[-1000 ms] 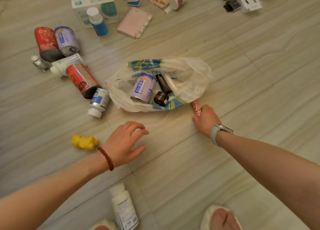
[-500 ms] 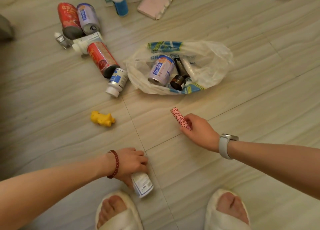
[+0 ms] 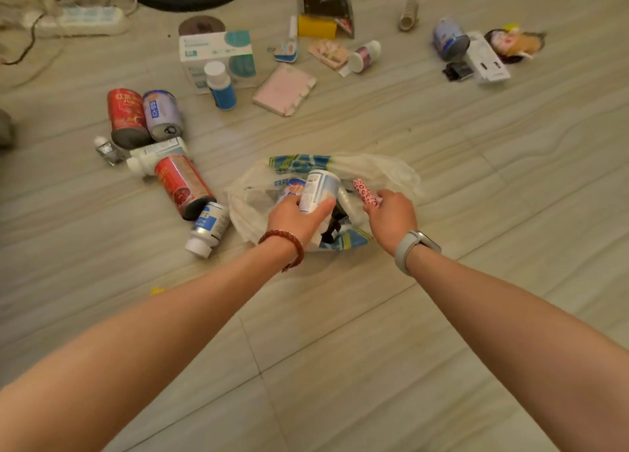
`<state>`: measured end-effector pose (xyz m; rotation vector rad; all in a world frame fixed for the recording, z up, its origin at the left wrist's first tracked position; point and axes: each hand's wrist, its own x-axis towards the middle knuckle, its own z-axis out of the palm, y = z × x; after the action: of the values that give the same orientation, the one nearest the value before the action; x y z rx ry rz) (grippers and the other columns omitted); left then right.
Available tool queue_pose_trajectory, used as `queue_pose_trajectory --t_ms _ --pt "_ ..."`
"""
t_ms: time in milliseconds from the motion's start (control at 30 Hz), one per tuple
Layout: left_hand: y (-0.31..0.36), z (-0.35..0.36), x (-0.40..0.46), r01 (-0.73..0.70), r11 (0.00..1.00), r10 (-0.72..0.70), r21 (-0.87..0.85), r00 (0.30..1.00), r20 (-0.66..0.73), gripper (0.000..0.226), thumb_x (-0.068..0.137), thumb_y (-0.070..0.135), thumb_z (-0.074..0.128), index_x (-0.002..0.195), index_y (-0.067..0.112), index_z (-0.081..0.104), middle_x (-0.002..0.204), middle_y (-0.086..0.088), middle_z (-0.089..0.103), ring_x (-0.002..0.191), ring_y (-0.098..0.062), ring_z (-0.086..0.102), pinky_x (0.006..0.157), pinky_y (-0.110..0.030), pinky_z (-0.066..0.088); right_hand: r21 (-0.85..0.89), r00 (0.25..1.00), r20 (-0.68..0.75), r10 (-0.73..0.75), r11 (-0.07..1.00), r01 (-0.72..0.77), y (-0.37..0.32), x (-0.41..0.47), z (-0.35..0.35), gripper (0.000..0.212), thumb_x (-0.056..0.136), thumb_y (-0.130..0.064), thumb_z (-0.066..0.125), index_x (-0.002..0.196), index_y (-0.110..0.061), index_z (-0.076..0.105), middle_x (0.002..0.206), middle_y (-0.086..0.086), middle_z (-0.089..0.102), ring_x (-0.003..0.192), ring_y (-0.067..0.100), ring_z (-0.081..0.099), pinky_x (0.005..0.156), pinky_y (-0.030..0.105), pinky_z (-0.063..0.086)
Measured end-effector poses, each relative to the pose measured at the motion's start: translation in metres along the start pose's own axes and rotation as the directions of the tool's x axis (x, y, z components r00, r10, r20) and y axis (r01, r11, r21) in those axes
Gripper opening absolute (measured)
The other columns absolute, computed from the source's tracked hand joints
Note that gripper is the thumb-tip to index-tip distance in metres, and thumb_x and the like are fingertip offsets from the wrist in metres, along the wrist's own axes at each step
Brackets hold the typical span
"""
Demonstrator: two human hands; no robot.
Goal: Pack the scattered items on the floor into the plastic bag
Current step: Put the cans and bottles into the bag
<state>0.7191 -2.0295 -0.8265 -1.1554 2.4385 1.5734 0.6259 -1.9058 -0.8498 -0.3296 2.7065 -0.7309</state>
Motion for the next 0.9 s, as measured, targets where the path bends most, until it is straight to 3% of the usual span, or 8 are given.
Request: queue_pose_trajectory --t_ms 100,200,367,433,500,567,767,900 --pt "0.010 0.019 0.016 0.050 0.995 -0.054 -0.084 0.998 -0.044 0.048 0.080 0.035 0.065 0.117 0.007 0.051 0.116 -0.013 0.058 0.105 -0.028 0.056 0.088 -0.034 0.046 0.054 0.999 0.019 -0.034 0.998 0.033 -0.002 0.002 -0.001 0.039 0.093 -0.010 0.044 0.131 -0.001 0.044 0.131 0.023 0.047 0.122 0.036 0.045 0.100 0.040 0.037" --pt "0.010 0.031 0.024 -0.007 0.997 0.014 0.073 0.994 -0.108 0.055 0.080 0.025 0.065 0.127 0.007 0.042 0.132 -0.015 0.042 0.118 -0.029 0.045 0.097 -0.034 0.037 0.036 0.993 -0.022 -0.115 0.993 0.116 0.006 0.001 -0.007 0.042 0.092 -0.004 0.038 0.134 -0.004 0.041 0.138 0.019 0.042 0.128 0.030 0.039 0.103 0.036 0.034" --pt "-0.002 0.046 0.026 -0.278 0.912 0.253 0.303 0.960 0.117 0.047 0.088 0.024 0.055 0.130 0.009 0.043 0.135 -0.010 0.036 0.122 -0.025 0.039 0.102 -0.032 0.032 -0.117 0.952 0.135 -0.275 0.950 0.291 0.024 -0.003 -0.011 0.049 0.089 -0.005 0.038 0.138 -0.013 0.037 0.143 0.010 0.039 0.129 0.029 0.039 0.100 0.042 0.041" --pt "-0.008 0.050 0.026 -0.321 0.826 0.263 0.463 0.947 0.186 0.040 0.091 0.033 0.047 0.121 0.008 0.052 0.129 -0.010 0.045 0.121 -0.026 0.041 0.100 -0.036 0.034 -0.169 0.917 0.239 -0.321 0.916 0.364 0.029 -0.006 -0.007 0.056 0.090 -0.005 0.038 0.143 -0.016 0.026 0.151 0.007 0.029 0.135 0.026 0.032 0.105 0.041 0.038" --pt "-0.013 0.050 0.025 -0.345 0.659 0.281 0.669 0.937 0.206 0.041 0.091 0.040 0.041 0.114 0.013 0.060 0.127 -0.005 0.050 0.124 -0.026 0.037 0.099 -0.039 0.030 -0.212 0.878 0.317 -0.358 0.876 0.433 0.030 -0.007 -0.003 0.061 0.091 -0.008 0.039 0.146 -0.019 0.015 0.155 0.007 0.020 0.139 0.024 0.026 0.111 0.038 0.031" --pt "-0.018 0.041 0.022 -0.335 0.596 0.324 0.730 0.932 0.163 0.038 0.090 0.041 0.041 0.115 0.018 0.060 0.132 -0.002 0.047 0.127 -0.025 0.030 0.099 -0.040 0.025 -0.273 0.855 0.352 -0.380 0.832 0.483 0.025 -0.008 0.001 0.060 0.093 -0.013 0.038 0.147 -0.020 0.012 0.156 0.007 0.017 0.140 0.024 0.025 0.112 0.039 0.027" --pt "-0.051 -0.022 0.005 -0.437 0.621 0.536 0.651 0.842 0.054 0.039 0.080 0.035 0.044 0.112 0.017 0.055 0.122 -0.013 0.056 0.111 -0.035 0.052 0.088 -0.045 0.039 -0.382 0.892 0.353 -0.283 0.827 0.414 -0.009 -0.002 0.020 0.062 0.095 -0.023 0.040 0.146 -0.012 0.007 0.156 0.012 0.008 0.140 0.031 0.016 0.110 0.042 0.025" --pt "-0.098 -0.078 -0.013 -0.346 0.648 0.457 0.679 0.889 0.017 0.050 0.074 0.044 0.041 0.115 0.018 0.050 0.117 -0.014 0.057 0.108 -0.030 0.050 0.087 -0.046 0.041 -0.396 0.932 0.108 -0.347 0.844 0.361 -0.038 -0.005 0.034 0.054 0.085 -0.014 0.043 0.138 -0.006 0.031 0.148 0.020 0.027 0.135 0.036 0.028 0.111 0.048 0.022"
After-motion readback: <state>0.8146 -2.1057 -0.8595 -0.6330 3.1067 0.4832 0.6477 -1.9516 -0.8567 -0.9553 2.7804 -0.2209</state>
